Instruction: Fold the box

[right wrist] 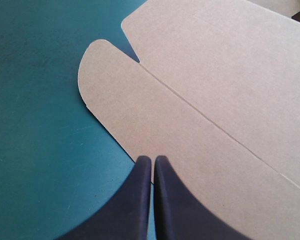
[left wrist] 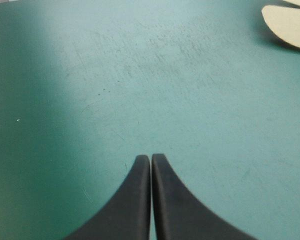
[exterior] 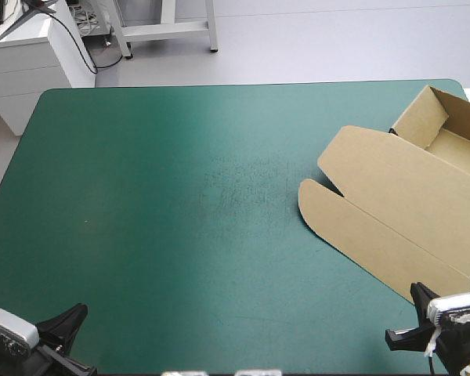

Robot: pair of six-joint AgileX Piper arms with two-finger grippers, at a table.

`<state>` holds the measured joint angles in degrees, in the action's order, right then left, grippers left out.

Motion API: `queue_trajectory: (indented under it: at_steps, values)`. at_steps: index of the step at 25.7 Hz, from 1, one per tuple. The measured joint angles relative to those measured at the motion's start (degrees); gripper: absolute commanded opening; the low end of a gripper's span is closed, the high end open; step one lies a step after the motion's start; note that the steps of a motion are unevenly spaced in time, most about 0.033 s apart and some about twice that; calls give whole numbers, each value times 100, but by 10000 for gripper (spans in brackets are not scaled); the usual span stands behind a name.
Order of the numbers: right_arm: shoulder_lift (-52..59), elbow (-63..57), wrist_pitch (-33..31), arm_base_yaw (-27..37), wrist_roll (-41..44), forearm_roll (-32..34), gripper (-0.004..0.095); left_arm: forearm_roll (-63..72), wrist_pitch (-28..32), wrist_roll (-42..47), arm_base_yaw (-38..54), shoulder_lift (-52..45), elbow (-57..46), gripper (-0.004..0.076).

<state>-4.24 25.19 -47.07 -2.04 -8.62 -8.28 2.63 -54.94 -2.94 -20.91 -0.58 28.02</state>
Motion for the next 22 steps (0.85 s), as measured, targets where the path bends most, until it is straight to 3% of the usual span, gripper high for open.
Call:
queue_trajectory:
  at_steps: [4,22]
  values:
    - [491,-34,47,0,19,12,0,0,54,0,0,-41,-30,-8]
    - [500,-40,47,0,57,43,0,206,86,0,0,-46,-35,-8]
